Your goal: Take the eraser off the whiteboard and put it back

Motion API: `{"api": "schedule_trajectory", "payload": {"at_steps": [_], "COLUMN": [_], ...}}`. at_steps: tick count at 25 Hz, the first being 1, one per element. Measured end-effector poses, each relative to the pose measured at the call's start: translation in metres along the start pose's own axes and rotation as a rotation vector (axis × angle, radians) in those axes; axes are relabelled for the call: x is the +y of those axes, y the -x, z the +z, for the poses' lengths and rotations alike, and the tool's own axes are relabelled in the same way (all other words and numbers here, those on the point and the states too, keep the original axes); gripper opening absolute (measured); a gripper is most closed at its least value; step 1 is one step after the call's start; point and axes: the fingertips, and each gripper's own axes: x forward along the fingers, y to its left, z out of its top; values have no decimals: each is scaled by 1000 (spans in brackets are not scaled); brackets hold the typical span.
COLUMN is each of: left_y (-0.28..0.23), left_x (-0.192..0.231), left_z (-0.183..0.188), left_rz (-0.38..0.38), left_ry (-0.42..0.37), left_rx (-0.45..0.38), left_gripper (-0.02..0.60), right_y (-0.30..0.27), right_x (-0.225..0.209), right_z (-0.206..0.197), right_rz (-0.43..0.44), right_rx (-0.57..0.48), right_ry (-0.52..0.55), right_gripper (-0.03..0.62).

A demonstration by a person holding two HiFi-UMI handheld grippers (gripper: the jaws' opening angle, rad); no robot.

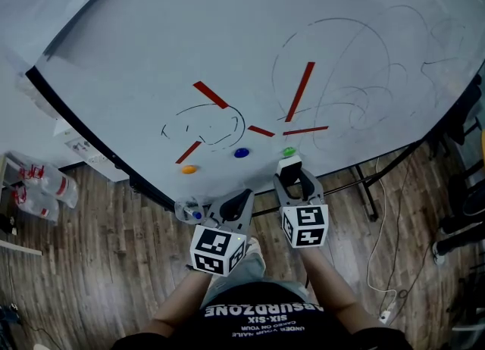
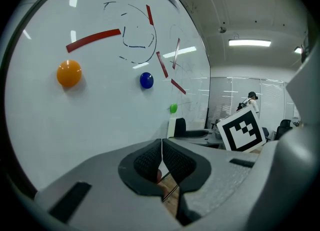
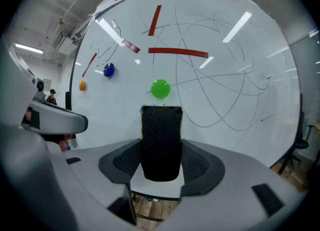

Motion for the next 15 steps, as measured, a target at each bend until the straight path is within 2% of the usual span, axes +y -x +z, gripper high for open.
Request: {"api": "schedule_trajectory", "payload": {"at_steps": [15], "left_y": [2], "left_x": [-1], "left_z": [-4], "left_rz": [-1], "left_ry": [6], "left_rx": [4], "left_gripper": [8], "right_y": [-7], "right_x": [1], "right_z": [0], "right_rz": [-44], "right_rx": [-7], "right_ry": [-3], "right_gripper": [236]}}
